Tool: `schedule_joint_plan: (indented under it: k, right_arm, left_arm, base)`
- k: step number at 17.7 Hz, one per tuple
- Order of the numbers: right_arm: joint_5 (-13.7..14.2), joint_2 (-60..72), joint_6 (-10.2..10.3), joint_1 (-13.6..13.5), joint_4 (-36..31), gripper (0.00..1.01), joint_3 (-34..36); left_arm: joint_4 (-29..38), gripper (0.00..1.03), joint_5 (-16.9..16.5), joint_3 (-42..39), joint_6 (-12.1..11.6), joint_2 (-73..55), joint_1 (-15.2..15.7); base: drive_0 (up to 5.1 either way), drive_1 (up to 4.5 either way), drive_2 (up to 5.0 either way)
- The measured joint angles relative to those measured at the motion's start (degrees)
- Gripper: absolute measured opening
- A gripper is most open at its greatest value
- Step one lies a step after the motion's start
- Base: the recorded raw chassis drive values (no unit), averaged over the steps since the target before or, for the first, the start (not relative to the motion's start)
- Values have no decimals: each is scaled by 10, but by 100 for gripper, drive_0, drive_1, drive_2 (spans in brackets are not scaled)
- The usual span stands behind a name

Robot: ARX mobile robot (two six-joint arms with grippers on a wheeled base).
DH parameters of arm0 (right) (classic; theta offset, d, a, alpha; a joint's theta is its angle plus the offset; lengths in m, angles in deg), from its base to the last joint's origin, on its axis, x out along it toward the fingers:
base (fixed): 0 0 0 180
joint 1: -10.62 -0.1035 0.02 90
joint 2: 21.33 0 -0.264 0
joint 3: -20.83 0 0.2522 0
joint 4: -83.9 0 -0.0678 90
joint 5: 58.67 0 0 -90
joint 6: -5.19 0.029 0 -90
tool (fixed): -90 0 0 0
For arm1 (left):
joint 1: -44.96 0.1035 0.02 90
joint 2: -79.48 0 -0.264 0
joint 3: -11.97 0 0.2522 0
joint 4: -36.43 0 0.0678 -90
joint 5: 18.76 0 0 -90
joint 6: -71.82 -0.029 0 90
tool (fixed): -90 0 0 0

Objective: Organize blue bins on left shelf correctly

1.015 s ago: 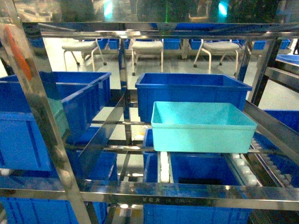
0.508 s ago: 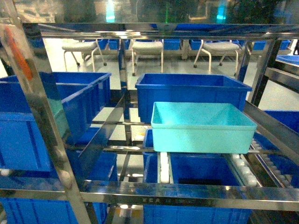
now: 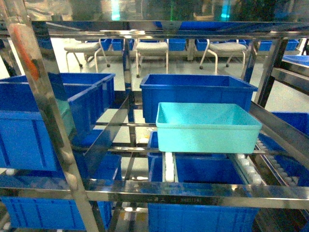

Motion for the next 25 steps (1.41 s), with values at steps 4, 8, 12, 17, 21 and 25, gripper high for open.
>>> schedule_joint_plan:
  k: [4,8,12,17,21,25]
  right_arm:
    - [0,0,0,0,-1,98,0]
    - [-1,0,0,0,-1,98,0]
    - [1,0,0,0,1,98,0]
    - [0,0,0,0,0,98,0]
    - [0,0,0,0,0,98,0]
    - [0,0,0,0,0,98,0]
  left_arm:
    - [1,98,0,0,0,0,0]
    - [-1,98,2,0,0,0,0]
    - [-1,98,0,0,0,0,0]
    - [-1,98,0,0,0,0,0]
    - [-1,98,0,0,0,0,0]
    - [-1,98,0,0,0,0,0]
  base:
    - [4,-418,425]
    - [216,-483,262]
    - [84,-113,62]
    - [0,0,0]
    - [0,0,0]
    - [0,0,0]
